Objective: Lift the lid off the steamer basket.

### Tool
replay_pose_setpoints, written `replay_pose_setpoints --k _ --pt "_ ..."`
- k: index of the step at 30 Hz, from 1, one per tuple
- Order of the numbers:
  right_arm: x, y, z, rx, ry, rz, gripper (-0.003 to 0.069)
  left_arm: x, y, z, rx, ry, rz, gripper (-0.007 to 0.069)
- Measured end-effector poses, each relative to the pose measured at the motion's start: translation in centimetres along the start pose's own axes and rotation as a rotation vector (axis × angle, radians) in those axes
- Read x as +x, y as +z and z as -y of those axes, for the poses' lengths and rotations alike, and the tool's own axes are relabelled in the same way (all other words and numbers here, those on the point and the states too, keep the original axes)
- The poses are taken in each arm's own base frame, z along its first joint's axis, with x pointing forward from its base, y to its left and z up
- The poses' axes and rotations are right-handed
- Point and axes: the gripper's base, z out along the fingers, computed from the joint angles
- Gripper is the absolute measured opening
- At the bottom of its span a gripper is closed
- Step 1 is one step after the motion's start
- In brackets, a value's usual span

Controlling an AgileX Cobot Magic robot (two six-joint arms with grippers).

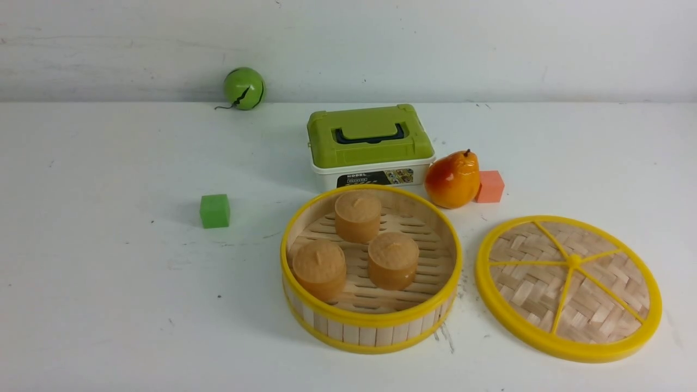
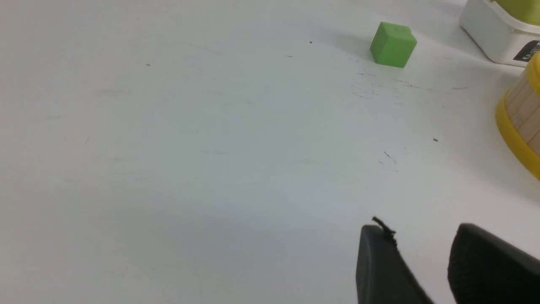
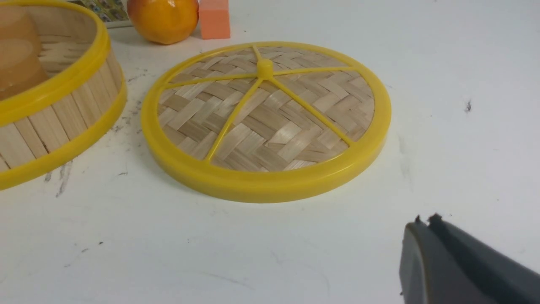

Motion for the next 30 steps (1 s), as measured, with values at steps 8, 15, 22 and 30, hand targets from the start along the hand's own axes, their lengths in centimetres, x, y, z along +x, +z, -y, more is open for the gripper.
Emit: replay_pose_setpoints --k 8,15,22,30 --pt "0.0 0.0 0.0 0.0 0.0 0.0 0.0005 0.0 0.0 0.0 0.0 0.0 0.0 0.0239" --pt "0.0 0.0 0.0 0.0 0.0 0.0 0.0008 0.0 0.0 0.0 0.0 0.0 0.0 0.0239" --pt "0.0 0.0 0.0 0.0 0.0 0.0 0.002 0.0 0.0 0.0 0.0 0.0 0.0 0.0239" --pt "0.0 0.0 0.0 0.0 0.001 0.0 0.0029 0.0 0.0 0.0 0.0 0.0 0.0 0.0239"
